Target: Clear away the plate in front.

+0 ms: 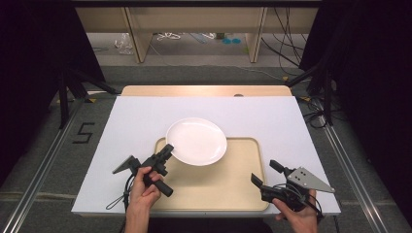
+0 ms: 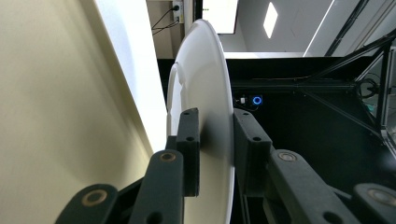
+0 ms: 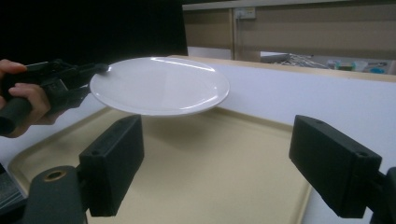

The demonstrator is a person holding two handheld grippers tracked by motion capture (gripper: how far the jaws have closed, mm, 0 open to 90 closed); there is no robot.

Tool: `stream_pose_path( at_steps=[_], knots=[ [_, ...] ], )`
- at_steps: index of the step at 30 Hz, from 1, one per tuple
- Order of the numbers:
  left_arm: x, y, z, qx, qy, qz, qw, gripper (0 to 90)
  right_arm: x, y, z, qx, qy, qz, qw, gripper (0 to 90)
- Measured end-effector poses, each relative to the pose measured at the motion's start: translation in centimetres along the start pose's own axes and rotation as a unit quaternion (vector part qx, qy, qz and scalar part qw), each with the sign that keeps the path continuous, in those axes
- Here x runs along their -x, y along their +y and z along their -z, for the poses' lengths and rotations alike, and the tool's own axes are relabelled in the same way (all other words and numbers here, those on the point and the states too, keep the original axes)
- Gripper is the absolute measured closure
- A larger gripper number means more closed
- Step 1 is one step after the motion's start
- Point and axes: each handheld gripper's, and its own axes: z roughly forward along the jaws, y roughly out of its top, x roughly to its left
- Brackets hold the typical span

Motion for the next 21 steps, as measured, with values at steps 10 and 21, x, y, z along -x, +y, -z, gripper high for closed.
stream_pose_path(
  at_steps=[10, 21],
  knots=[
    [-0.6, -1.9, 2.4, -0.001, -0.001, 0.005, 1.0000, 73.5, 0.0, -0.1, -0.2, 0.003, -0.002, 0.002, 1.0000, 18.8],
    [-1.6, -3.2, 3.5, -0.011, 0.024, 0.004, 0.9997, 73.1, 0.0, -0.1, -0.1, -0.004, -0.002, -0.003, 1.0000, 18.7]
  ],
)
